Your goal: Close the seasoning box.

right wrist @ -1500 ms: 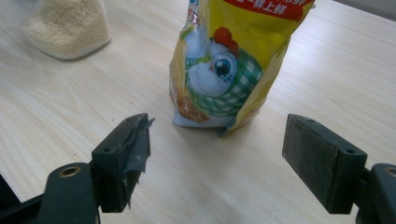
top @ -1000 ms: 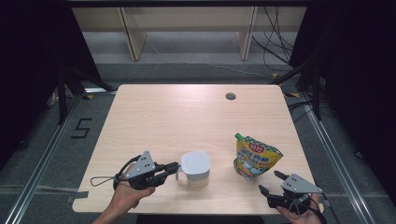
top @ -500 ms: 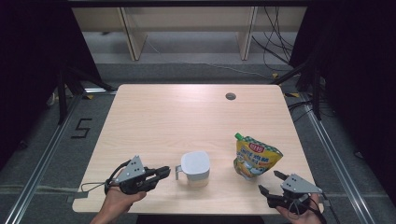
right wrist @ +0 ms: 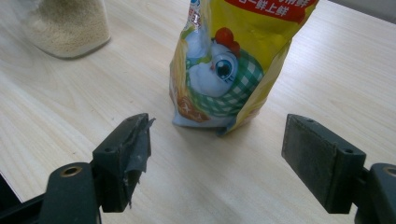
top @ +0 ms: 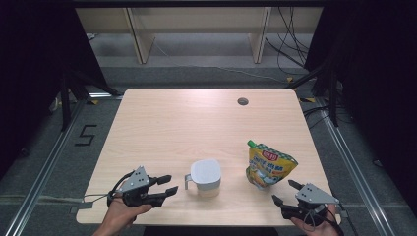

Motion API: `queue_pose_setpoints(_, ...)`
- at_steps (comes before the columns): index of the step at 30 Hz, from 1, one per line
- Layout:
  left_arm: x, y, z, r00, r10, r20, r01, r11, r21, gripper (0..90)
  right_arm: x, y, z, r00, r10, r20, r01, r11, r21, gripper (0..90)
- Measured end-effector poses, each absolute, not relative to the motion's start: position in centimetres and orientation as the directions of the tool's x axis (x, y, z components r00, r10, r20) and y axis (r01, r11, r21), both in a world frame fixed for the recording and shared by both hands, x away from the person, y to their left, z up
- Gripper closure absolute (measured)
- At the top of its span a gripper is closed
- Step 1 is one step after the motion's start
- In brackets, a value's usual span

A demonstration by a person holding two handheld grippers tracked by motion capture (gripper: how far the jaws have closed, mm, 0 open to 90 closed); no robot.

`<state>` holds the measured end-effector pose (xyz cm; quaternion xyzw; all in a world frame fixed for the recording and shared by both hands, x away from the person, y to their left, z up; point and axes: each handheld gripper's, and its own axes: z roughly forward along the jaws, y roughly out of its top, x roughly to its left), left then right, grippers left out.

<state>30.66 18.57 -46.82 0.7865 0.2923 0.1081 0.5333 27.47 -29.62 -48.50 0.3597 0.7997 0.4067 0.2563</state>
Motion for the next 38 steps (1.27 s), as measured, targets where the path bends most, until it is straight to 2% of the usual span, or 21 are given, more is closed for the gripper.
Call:
queue_pose_setpoints(4,30.8,18.8,-47.1,0.808,0.576,-0.126,0.345,-0.288,0.893,37.9,27.4,-29.6,-48.5,-0.606,0.788,-0.109,0.377,0.405,0.833,24.8)
queue_pose_setpoints(8,30.8,18.8,-47.6,0.799,0.587,-0.13,0.364,-0.3,0.882,32.0,27.5,-29.6,-48.5,-0.619,0.778,-0.111,0.371,0.414,0.831,24.8)
queue_pose_setpoints(18,29.9,18.6,-49.2,0.785,0.605,-0.136,0.398,-0.323,0.859,29.1,27.5,-29.5,-48.6,-0.619,0.778,-0.105,0.376,0.411,0.831,24.6)
queue_pose_setpoints(19,30.0,18.8,-49.3,0.793,0.599,-0.113,0.388,-0.352,0.852,29.0,27.5,-29.6,-48.6,-0.617,0.779,-0.11,0.378,0.416,0.827,24.6)
queue_pose_setpoints(27,29.9,18.9,-49.5,0.772,0.622,-0.132,0.402,-0.316,0.859,28.4,27.6,-29.5,-48.7,-0.627,0.77,-0.116,0.369,0.425,0.827,24.2)
queue_pose_setpoints(28,29.9,18.9,-49.5,0.768,0.624,-0.141,0.408,-0.308,0.86,28.3,27.2,-29.3,-48.6,-0.606,0.791,-0.078,0.42,0.402,0.814,24.1)
queue_pose_setpoints(30,29.9,19.1,-49.4,0.769,0.625,-0.134,0.405,-0.315,0.859,28.2,27.5,-29.6,-48.7,-0.625,0.771,-0.125,0.371,0.434,0.821,24.1)
queue_pose_setpoints(38,30.1,19.0,-49.4,0.777,0.62,-0.114,0.391,-0.333,0.858,27.3,27.5,-29.5,-48.7,-0.628,0.77,-0.116,0.383,0.436,0.814,24.0)
